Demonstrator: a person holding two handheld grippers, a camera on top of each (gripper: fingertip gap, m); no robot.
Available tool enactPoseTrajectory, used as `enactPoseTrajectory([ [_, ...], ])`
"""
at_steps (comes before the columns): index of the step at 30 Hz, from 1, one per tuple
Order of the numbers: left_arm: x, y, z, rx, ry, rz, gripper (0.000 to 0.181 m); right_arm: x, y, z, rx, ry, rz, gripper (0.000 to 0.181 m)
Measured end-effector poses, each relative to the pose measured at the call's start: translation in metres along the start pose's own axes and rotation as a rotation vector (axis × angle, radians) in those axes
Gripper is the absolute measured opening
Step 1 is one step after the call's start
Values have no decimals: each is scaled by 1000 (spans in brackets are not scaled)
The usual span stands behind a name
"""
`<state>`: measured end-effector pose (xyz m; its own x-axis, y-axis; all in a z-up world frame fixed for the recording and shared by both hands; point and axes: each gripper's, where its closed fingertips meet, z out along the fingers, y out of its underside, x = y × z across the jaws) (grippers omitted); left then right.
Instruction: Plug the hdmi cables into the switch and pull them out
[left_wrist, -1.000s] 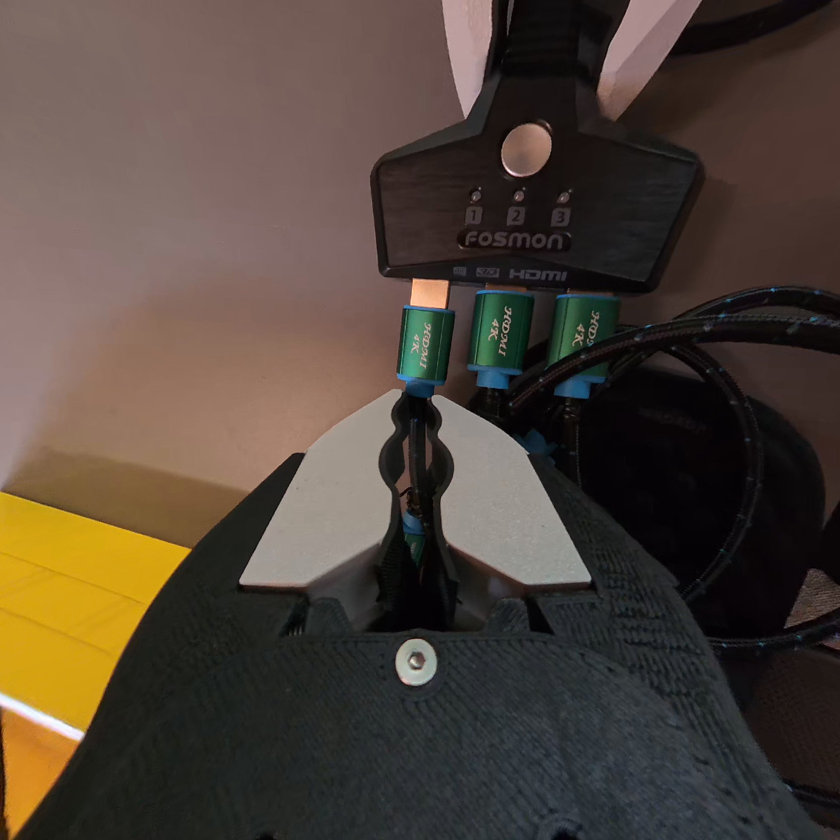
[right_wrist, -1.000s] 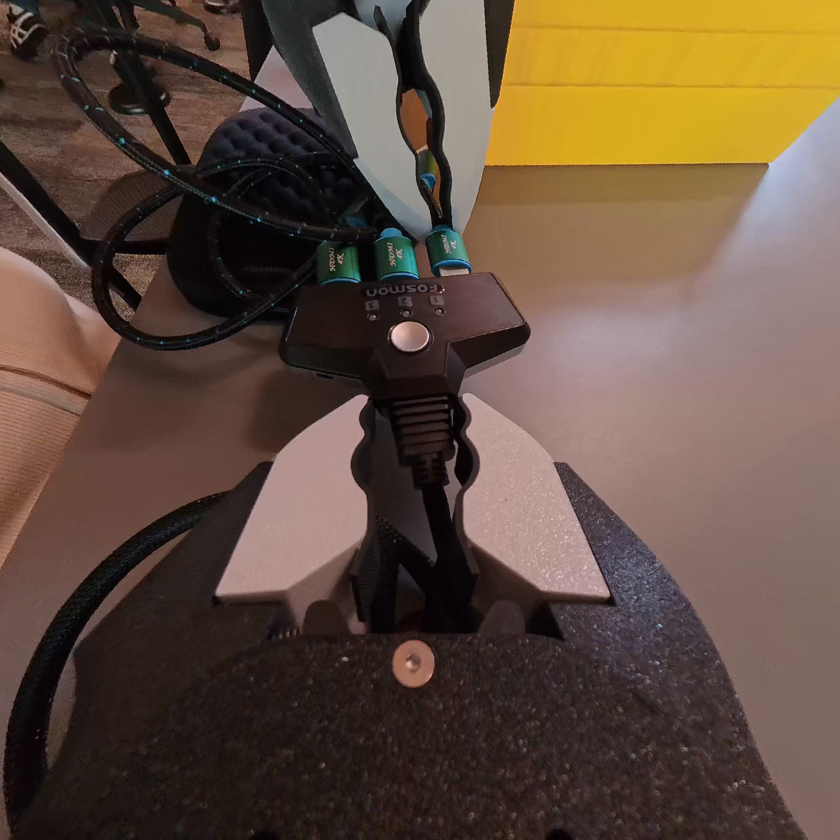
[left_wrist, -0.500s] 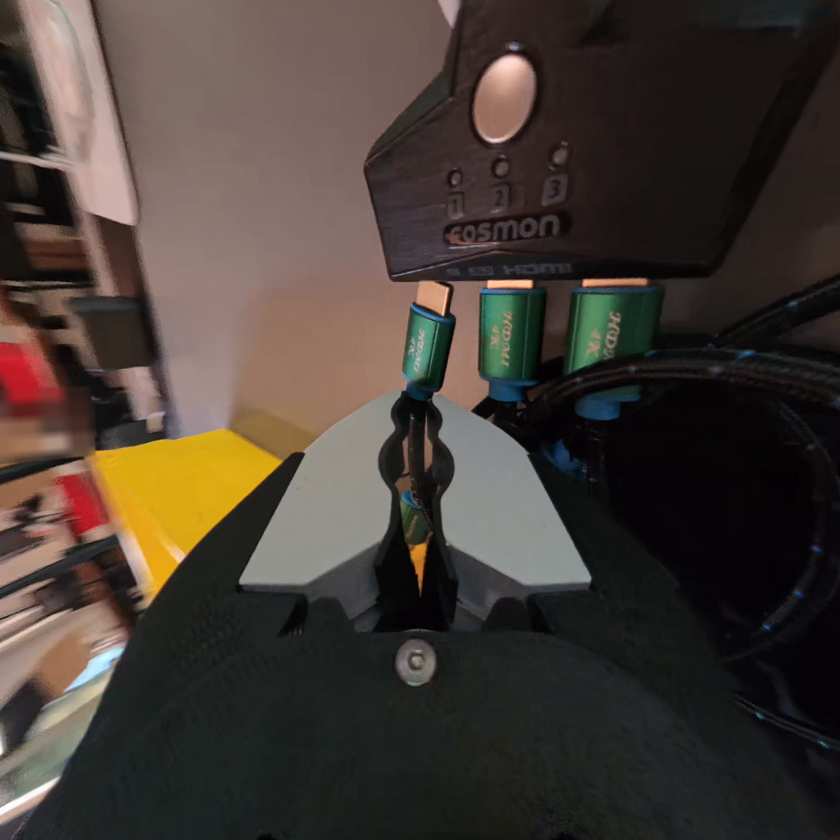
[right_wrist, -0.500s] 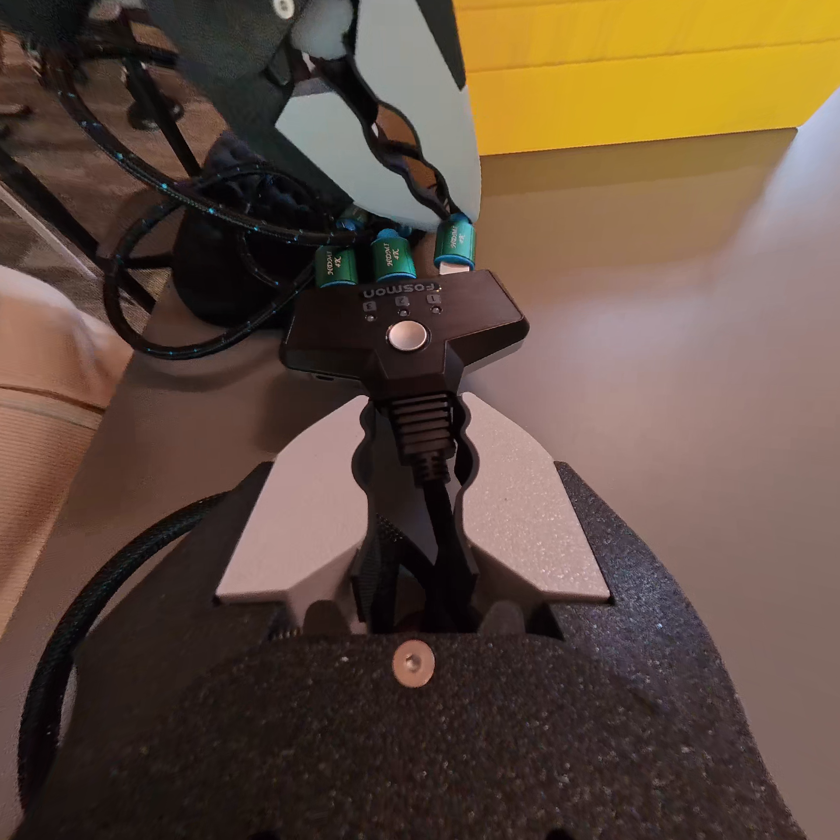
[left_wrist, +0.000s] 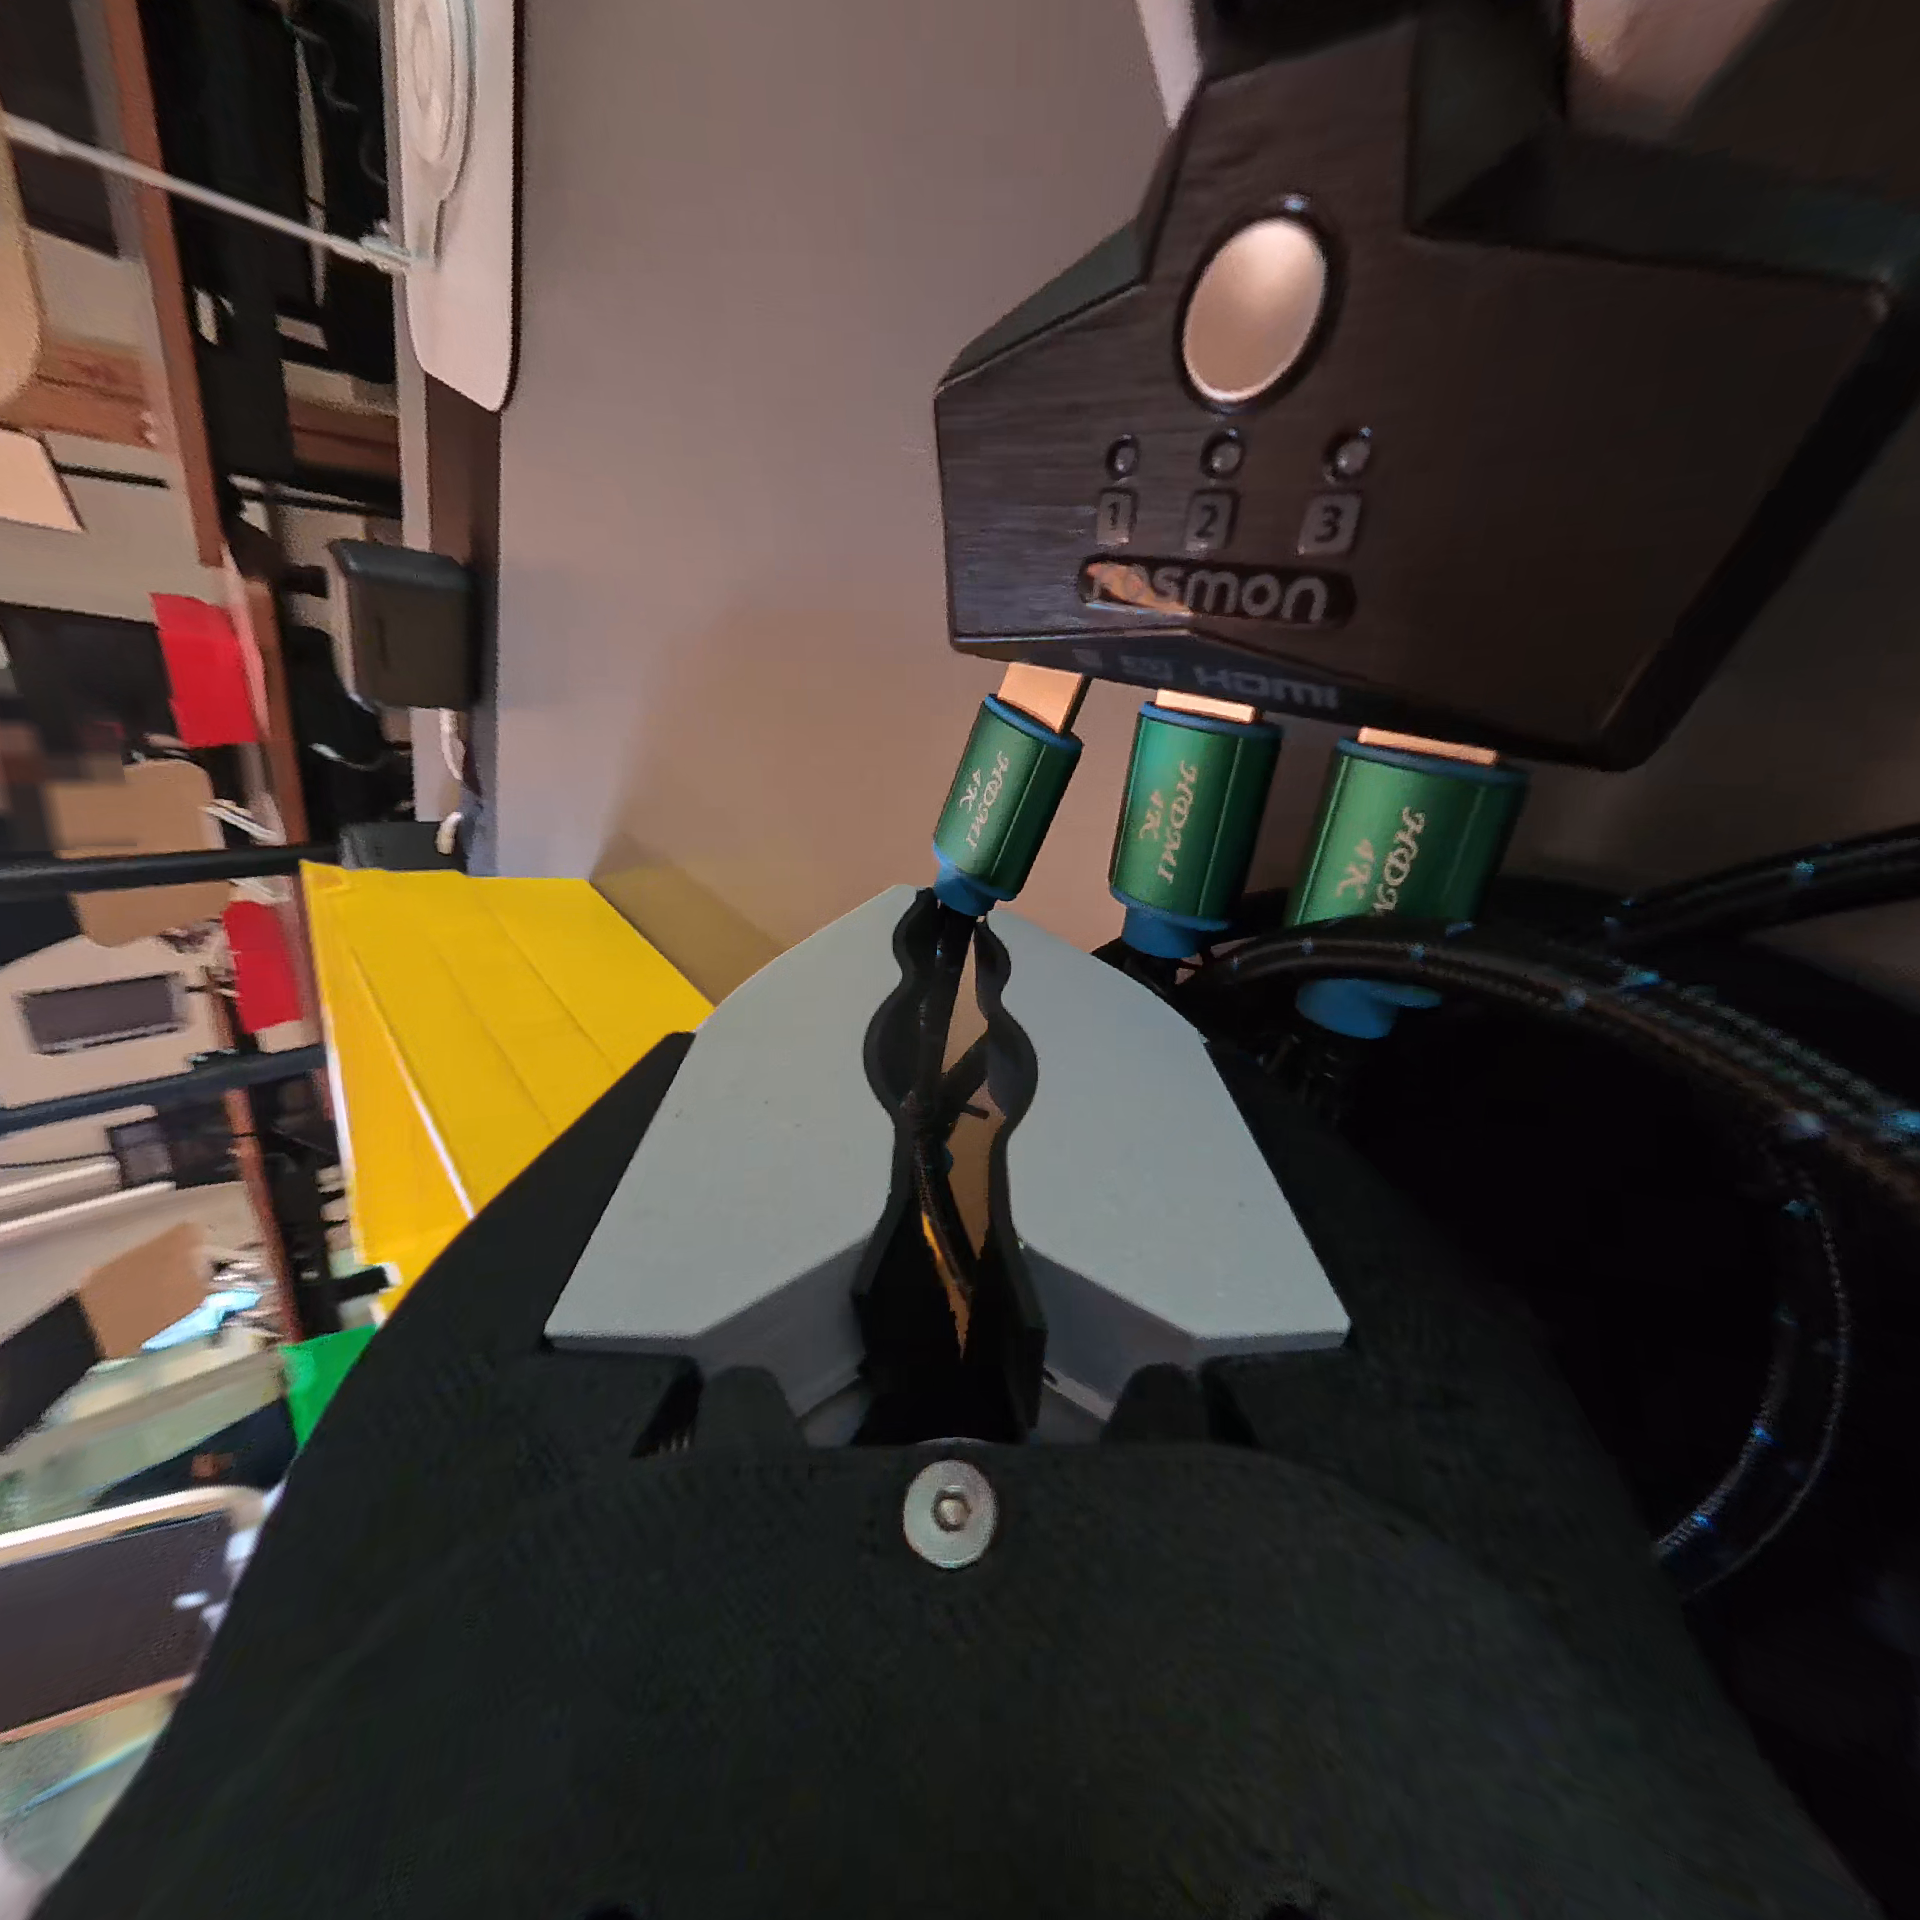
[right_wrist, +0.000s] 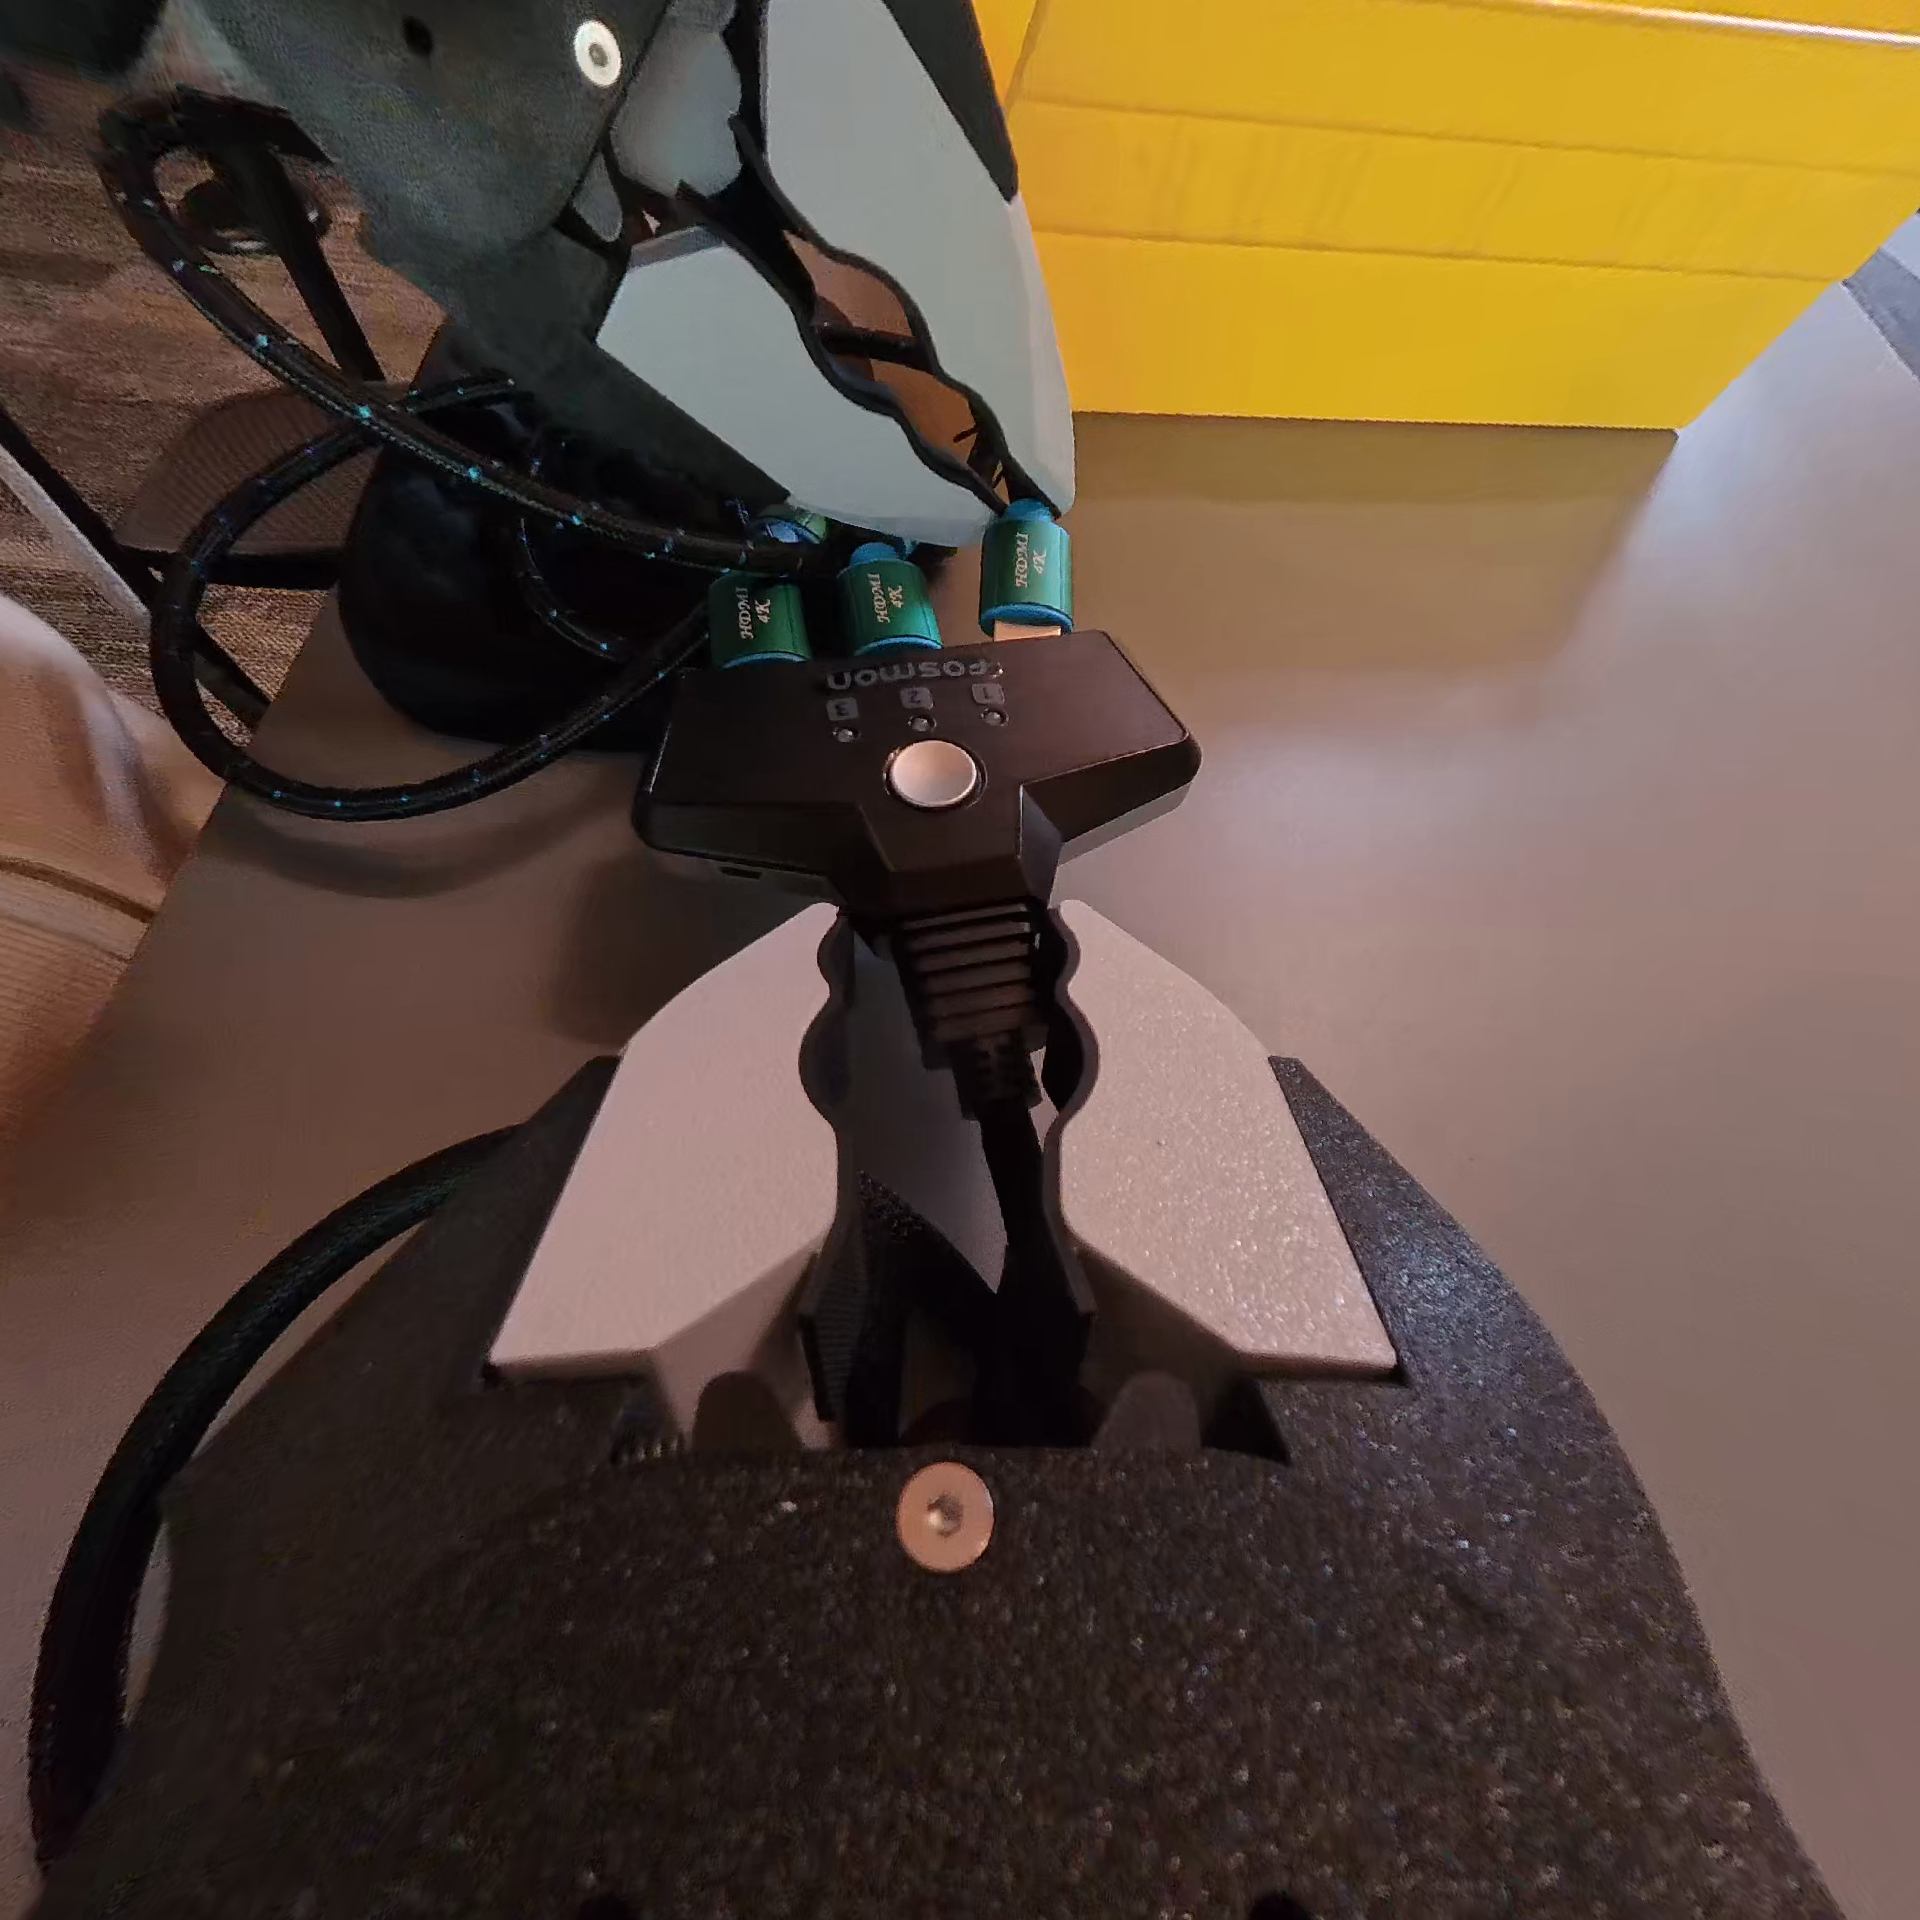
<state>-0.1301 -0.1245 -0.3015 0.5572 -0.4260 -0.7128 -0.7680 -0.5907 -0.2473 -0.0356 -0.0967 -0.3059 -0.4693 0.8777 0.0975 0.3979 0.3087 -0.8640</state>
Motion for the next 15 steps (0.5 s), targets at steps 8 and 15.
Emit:
enactPoseTrajectory([
  [8,4,0,2,90,128,-189,6,-1,0,2,-5,4,3,34],
  [15,11,1,-1,215,327,-351,6,-2,2,4,-13,-18,13,34],
])
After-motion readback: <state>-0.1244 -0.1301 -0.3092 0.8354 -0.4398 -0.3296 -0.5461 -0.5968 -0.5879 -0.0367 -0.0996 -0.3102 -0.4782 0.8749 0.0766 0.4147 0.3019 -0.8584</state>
